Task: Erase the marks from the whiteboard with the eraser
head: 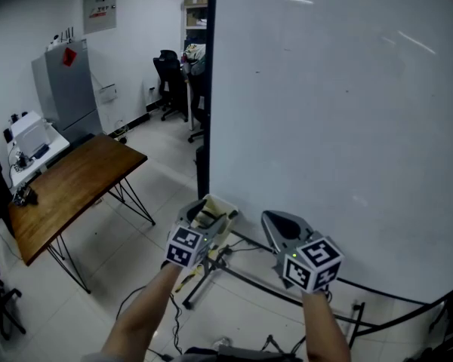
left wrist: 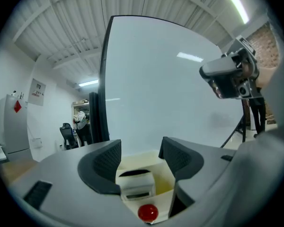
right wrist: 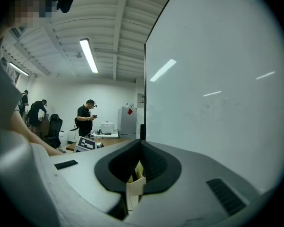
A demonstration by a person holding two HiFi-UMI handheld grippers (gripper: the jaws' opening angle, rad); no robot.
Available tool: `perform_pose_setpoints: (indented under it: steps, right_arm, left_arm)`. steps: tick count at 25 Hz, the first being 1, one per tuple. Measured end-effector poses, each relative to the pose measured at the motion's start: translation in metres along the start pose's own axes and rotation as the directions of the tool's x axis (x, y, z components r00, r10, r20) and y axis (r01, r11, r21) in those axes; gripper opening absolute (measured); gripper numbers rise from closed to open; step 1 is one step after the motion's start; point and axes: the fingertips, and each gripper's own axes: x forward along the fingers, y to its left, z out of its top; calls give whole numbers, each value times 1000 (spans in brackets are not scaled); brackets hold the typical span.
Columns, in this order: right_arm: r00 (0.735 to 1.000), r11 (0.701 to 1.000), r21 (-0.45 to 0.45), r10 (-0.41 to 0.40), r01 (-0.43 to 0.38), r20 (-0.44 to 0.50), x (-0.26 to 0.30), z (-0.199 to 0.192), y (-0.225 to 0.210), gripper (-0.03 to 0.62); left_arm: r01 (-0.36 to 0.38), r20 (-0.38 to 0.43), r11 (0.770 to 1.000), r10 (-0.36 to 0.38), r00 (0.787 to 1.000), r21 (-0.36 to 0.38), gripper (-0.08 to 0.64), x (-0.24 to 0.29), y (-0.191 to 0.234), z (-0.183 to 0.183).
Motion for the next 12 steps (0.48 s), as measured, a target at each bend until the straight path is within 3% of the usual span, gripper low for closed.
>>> perform_pose_setpoints:
  steps: [6,10,12]
  right_arm:
    - [997,998,8,-63,62,36,-30,8,-23,-3]
    - [990,992,10,-128,128,60,-60,16,-40,-3]
    - [984,986,10,-164,164,76,-76,20,-48,-3]
  left_arm:
    - [38,82,999,-38,996,-5,263,4,-36,69]
    - [114,149,993,-117,982,28,106,8,-85,113]
    - [170,185,985,-172,968,24,61,10,-109,131]
